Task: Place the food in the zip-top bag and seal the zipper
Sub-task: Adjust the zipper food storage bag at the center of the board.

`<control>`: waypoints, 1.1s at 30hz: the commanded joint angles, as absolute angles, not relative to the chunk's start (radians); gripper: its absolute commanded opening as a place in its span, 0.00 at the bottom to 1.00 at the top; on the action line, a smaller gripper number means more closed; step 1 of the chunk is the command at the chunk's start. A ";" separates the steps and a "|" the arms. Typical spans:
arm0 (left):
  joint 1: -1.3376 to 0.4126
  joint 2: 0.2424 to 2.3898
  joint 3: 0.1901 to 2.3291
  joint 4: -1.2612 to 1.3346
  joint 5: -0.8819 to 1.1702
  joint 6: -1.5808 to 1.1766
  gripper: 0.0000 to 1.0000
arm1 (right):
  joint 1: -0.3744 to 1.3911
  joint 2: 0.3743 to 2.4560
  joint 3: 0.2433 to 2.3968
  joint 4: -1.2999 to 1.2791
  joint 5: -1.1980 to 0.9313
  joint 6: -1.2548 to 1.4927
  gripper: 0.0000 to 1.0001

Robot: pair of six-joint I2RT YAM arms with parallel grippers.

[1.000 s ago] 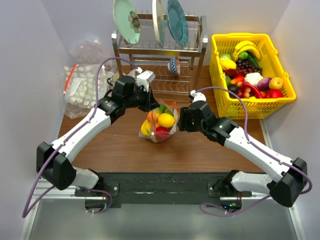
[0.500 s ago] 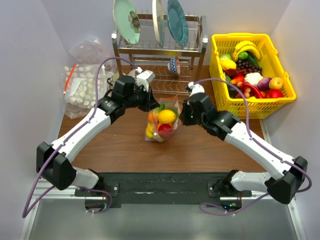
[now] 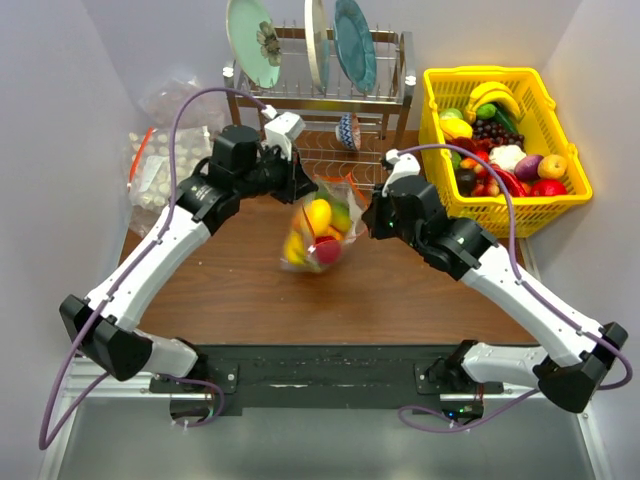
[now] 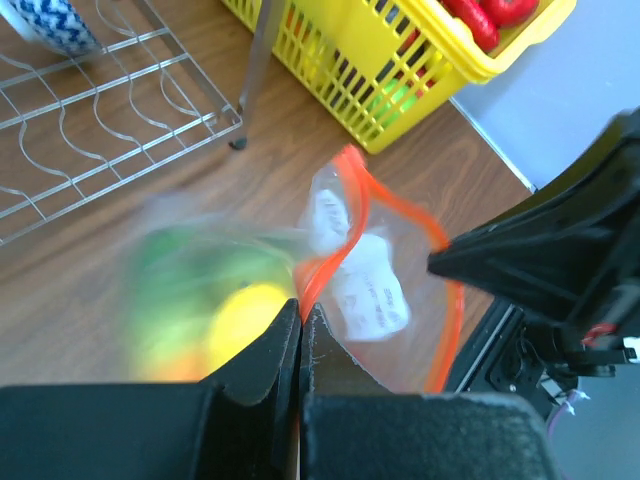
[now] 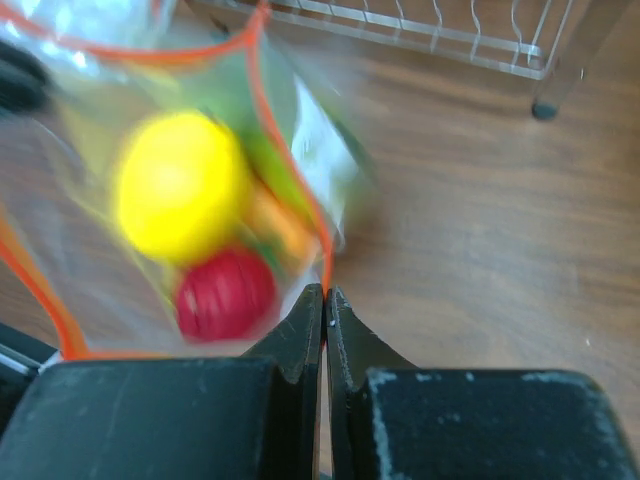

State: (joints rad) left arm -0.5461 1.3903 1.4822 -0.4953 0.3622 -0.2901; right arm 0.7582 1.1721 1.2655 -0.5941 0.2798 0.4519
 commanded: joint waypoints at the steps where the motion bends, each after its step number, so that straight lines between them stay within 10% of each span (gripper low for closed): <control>1: -0.545 1.385 1.456 -0.480 0.374 -0.271 0.00 | 0.759 1.157 1.250 -0.584 0.330 0.440 0.00; 21: -0.543 1.408 1.361 -0.384 0.367 -0.268 0.00 | 0.758 1.189 1.345 -0.662 0.415 0.373 0.09; 25: -0.543 1.413 1.347 -0.365 0.371 -0.265 0.00 | 0.758 1.171 1.390 -0.692 0.489 0.350 0.46; 33: -0.540 1.396 1.315 -0.331 0.365 -0.255 0.00 | 0.633 1.173 1.497 -0.808 0.568 0.311 0.48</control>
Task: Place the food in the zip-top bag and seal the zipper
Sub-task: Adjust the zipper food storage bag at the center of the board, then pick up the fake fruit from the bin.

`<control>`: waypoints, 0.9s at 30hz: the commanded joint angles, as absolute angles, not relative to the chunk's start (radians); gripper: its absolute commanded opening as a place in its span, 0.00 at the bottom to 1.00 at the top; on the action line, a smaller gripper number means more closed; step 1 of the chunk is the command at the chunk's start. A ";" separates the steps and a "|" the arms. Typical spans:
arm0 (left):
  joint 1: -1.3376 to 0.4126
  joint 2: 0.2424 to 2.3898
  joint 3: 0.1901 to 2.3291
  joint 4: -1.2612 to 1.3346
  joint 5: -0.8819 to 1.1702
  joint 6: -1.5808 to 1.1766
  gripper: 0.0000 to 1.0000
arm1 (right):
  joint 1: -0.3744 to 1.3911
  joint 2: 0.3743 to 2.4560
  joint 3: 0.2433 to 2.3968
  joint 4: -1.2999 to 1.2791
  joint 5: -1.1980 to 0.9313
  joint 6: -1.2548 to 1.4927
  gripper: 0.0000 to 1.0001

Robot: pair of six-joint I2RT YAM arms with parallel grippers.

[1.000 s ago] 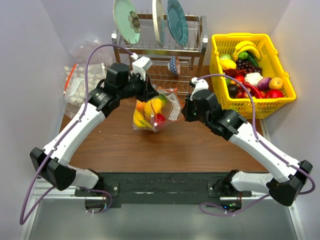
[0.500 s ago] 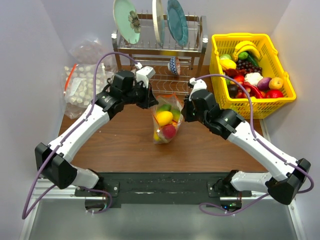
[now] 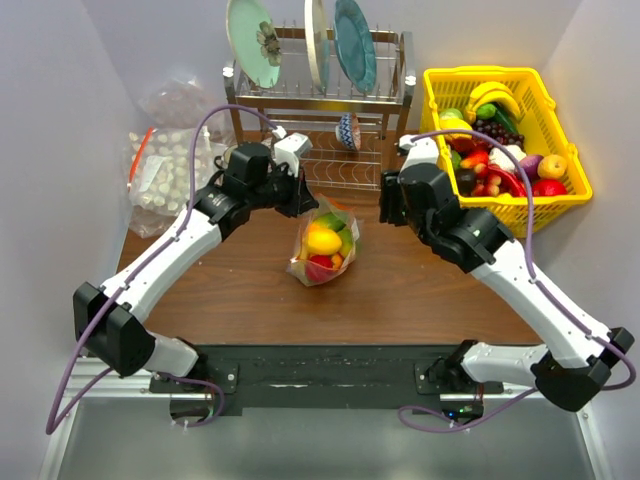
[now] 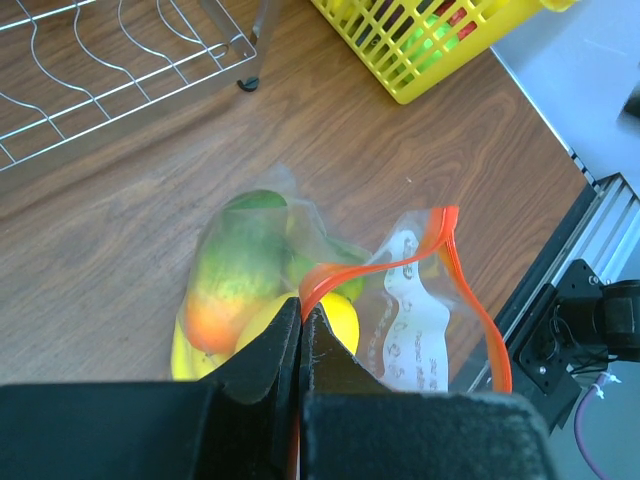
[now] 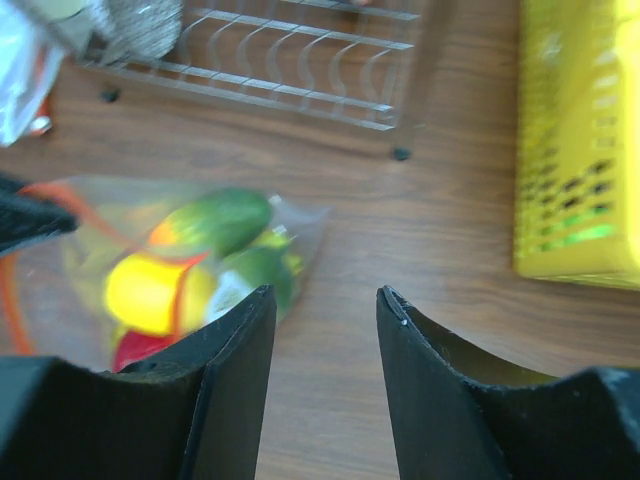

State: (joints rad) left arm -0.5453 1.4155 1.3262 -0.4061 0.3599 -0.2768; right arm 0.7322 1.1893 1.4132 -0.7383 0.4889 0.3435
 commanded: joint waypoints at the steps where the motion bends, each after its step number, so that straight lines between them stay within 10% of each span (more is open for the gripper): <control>1: -0.538 1.394 1.312 -0.328 0.367 -0.255 0.00 | 0.593 1.172 1.505 -0.813 0.527 0.313 0.47; 19: -0.535 1.351 1.233 -0.272 0.400 -0.268 0.00 | 0.008 1.337 1.442 -0.519 0.345 0.431 0.40; 23: -0.535 1.339 1.216 -0.261 0.390 -0.270 0.00 | -0.064 1.399 1.421 -0.460 0.316 0.475 0.43; 27: -0.535 1.339 1.209 -0.252 0.393 -0.275 0.00 | -0.115 1.479 1.391 -0.384 0.218 0.502 0.70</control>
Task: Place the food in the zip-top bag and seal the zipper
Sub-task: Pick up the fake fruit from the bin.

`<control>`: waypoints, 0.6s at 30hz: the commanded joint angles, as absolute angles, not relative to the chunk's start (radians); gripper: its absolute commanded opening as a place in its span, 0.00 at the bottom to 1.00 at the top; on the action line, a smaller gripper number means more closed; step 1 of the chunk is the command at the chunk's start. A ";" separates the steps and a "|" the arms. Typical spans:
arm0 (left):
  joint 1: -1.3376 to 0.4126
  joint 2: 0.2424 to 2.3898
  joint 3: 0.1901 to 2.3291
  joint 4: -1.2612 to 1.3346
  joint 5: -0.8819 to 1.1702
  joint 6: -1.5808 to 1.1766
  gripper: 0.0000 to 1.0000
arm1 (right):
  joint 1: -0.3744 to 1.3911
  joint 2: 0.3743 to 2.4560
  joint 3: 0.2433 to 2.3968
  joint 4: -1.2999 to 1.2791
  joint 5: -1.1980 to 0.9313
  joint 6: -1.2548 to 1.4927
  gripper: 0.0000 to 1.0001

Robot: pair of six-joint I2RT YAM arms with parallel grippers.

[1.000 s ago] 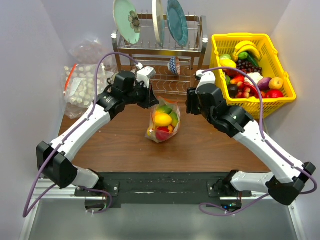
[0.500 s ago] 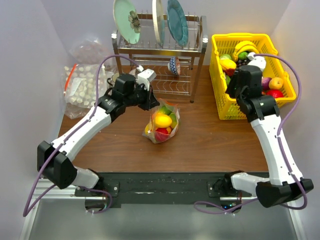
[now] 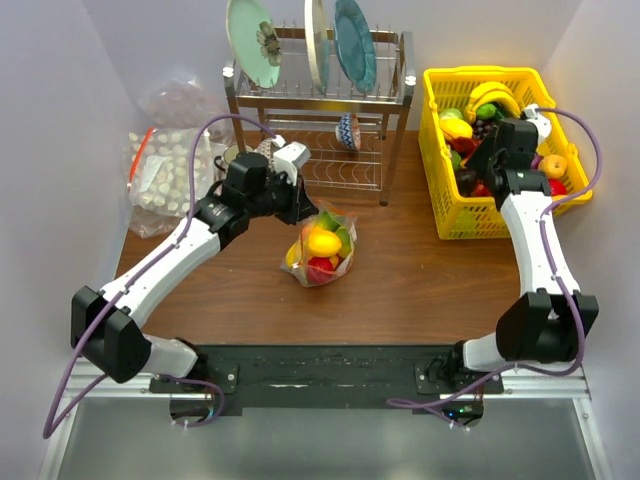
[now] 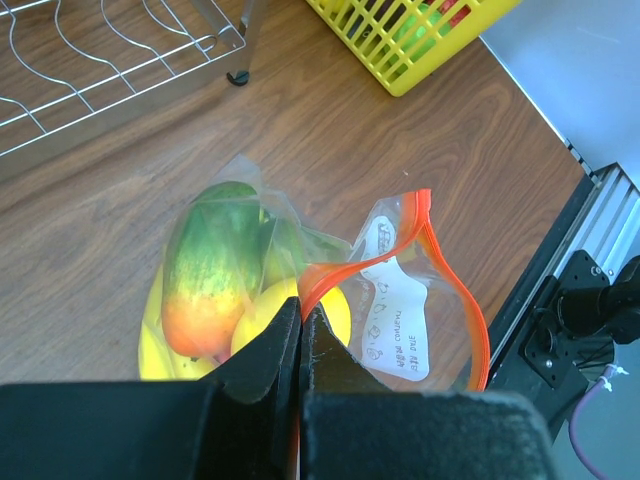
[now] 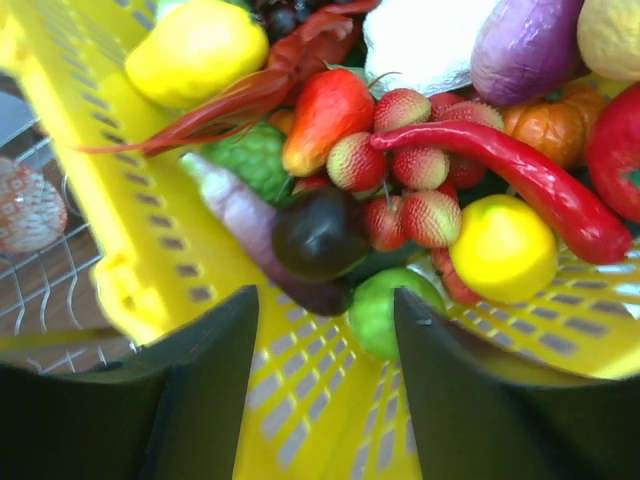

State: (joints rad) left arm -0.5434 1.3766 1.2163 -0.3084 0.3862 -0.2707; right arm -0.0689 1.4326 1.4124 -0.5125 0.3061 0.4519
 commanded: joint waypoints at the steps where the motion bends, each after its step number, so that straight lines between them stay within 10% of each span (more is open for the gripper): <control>1: -0.535 1.338 1.203 -0.249 0.393 -0.275 0.00 | -0.123 1.497 1.394 -0.382 0.204 0.505 0.72; 18: -0.532 1.324 1.170 -0.222 0.388 -0.282 0.00 | -0.172 1.782 1.486 -0.328 0.005 0.565 0.72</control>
State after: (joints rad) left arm -0.5434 1.3643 1.1793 -0.2707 0.3862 -0.2775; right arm -0.1707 1.7645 1.4384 -0.3729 0.0460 0.5526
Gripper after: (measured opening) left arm 0.021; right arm 0.764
